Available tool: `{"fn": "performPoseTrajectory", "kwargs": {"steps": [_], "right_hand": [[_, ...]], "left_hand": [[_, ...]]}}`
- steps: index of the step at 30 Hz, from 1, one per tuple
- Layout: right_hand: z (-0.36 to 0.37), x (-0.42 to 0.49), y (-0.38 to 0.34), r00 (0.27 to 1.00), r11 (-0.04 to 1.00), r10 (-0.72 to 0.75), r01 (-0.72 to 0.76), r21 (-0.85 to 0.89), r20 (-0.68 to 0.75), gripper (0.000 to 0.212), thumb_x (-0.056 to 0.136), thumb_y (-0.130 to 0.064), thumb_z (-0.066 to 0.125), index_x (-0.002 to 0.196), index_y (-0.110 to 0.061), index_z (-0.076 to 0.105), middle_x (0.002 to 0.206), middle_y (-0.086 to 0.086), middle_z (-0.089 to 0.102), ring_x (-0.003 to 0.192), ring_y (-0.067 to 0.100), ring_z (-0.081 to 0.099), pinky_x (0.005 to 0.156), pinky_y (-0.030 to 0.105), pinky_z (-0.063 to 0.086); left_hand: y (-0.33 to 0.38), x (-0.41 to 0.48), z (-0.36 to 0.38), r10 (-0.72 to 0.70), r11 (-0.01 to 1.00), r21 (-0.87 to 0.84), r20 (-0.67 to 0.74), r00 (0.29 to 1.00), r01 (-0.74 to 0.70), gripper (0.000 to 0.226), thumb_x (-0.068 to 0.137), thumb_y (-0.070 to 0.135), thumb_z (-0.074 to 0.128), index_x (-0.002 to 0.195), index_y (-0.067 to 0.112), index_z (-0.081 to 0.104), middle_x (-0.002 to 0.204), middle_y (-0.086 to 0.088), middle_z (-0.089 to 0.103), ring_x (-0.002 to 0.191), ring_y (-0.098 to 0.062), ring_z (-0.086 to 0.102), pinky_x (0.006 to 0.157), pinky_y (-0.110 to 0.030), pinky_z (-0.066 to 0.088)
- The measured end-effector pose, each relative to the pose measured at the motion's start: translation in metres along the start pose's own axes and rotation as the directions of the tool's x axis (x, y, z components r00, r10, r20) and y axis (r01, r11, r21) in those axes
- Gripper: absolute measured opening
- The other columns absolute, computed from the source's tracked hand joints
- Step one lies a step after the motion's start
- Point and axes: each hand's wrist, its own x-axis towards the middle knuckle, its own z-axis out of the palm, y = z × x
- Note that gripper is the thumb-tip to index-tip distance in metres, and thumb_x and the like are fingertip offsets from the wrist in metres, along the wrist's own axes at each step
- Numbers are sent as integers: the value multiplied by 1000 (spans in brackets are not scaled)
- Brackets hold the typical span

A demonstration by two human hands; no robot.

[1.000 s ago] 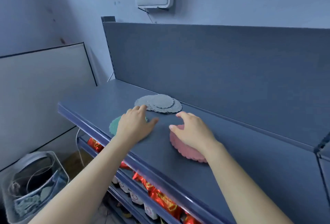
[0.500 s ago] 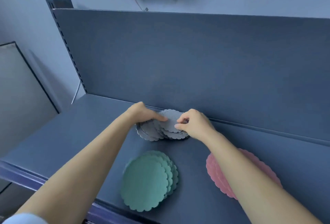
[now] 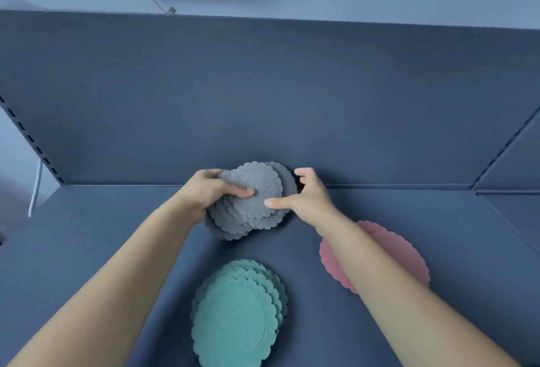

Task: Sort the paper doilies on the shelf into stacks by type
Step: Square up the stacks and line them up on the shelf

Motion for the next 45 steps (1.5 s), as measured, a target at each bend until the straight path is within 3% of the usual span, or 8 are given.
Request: {"fn": "performPoseTrajectory", "kwargs": {"steps": [4, 7, 13, 21, 29, 33, 38, 45], "right_hand": [[-47, -31, -6, 948, 774, -14, -192, 604, 319, 48, 75, -27, 75, 120, -19, 61, 123, 3, 66, 109, 21, 63, 94, 44, 51], [-86, -59, -5, 958, 630, -127, -121, 767, 256, 33, 87, -20, 62, 120, -17, 62, 118, 4, 68, 108, 22, 66, 89, 45, 53], [-201, -122, 58, 1000, 735, 6, 15, 678, -29, 29, 88, -15, 63, 117, -7, 64, 110, 11, 71, 99, 27, 69, 78, 43, 59], [-387, -236, 212, 944, 748, 219, -1, 663, -245, 28, 85, -14, 68, 112, -16, 63, 103, 6, 74, 91, 27, 71, 77, 42, 58], [-569, -322, 328, 836, 783, 297, 64, 619, -461, 41, 80, -14, 75, 111, -30, 54, 107, -5, 69, 97, 22, 67, 68, 36, 54], [-643, -323, 375, 793, 780, 328, 80, 621, -513, 47, 80, -17, 75, 119, -27, 51, 115, -3, 66, 100, 21, 66, 70, 37, 55], [-744, -290, 429, 720, 786, 337, 139, 602, -607, 81, 84, -16, 72, 142, -28, 17, 111, -7, 58, 93, 14, 63, 56, 28, 54], [-912, -228, 482, 713, 805, 313, 151, 573, -627, 64, 82, -14, 73, 131, -35, 37, 125, -6, 57, 108, 21, 62, 72, 40, 59]], "left_hand": [[31, -31, 31, 211, 972, -134, 155, 965, -191, 40, 61, 11, 81, 99, 5, 70, 97, -14, 73, 82, -28, 70, 80, -41, 56], [50, -53, 78, 326, 940, -170, 196, 925, -296, 29, 69, 9, 79, 97, 8, 70, 92, -11, 74, 78, -25, 71, 71, -37, 59], [51, -80, 210, 279, 945, 66, 352, 894, -321, 42, 72, 28, 82, 106, 10, 66, 98, -5, 75, 90, -23, 72, 84, -38, 56], [-4, -137, 465, 159, 984, -17, 520, 839, -176, 43, 74, 17, 80, 112, 6, 65, 100, -7, 74, 87, -20, 72, 64, -27, 55], [-25, -192, 699, 93, 994, -21, 675, 732, -107, 42, 76, 12, 79, 113, 3, 62, 106, -13, 71, 88, -25, 70, 70, -34, 59], [-17, -183, 794, 58, 998, -18, 732, 678, -67, 47, 71, 7, 81, 113, 1, 61, 112, -18, 69, 102, -33, 67, 95, -51, 51], [5, -147, 921, 96, 988, 5, 764, 638, -154, 30, 79, 8, 74, 106, 8, 63, 103, -10, 72, 86, -20, 71, 71, -29, 58], [47, -85, 1095, 107, 986, 6, 752, 650, -169, 34, 79, 8, 75, 112, 9, 64, 106, -9, 72, 93, -23, 69, 78, -33, 57]]}}
